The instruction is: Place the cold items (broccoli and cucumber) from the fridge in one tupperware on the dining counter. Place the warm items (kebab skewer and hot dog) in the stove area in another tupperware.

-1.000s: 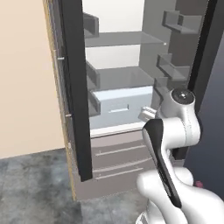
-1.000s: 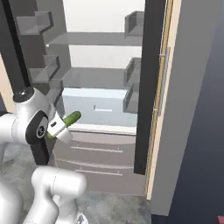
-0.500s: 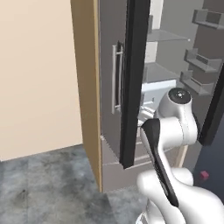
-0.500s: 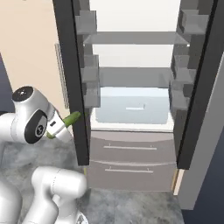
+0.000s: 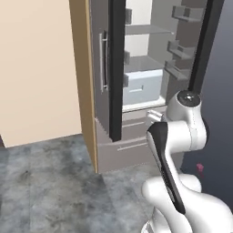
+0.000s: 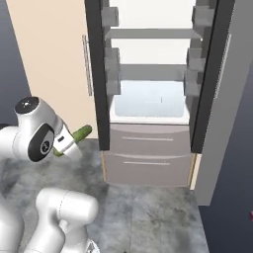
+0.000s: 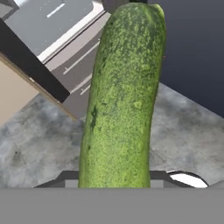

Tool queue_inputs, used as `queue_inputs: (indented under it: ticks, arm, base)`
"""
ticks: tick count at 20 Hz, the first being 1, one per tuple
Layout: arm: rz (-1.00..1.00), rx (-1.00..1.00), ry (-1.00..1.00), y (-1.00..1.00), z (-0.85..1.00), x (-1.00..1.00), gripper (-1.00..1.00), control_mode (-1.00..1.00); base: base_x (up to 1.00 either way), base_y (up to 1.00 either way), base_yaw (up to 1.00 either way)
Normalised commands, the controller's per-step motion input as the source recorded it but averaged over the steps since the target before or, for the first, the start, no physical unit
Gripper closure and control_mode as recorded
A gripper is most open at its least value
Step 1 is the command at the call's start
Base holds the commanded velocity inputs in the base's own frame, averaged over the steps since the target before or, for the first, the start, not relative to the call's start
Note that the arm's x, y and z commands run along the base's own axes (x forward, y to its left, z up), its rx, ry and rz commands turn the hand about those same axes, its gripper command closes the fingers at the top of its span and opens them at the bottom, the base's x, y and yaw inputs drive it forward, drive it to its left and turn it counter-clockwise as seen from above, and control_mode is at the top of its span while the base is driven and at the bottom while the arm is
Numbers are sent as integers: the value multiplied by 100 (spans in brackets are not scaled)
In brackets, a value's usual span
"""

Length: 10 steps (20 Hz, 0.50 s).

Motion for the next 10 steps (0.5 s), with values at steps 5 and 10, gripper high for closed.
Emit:
queue_inputs:
  ticks: [5, 10]
  arm:
    - [0, 0, 0, 0, 0, 0, 100, 100]
    - [0, 0, 0, 0, 0, 0, 100, 100]
  base:
    - [-100, 22, 0]
    - [-100, 58, -2]
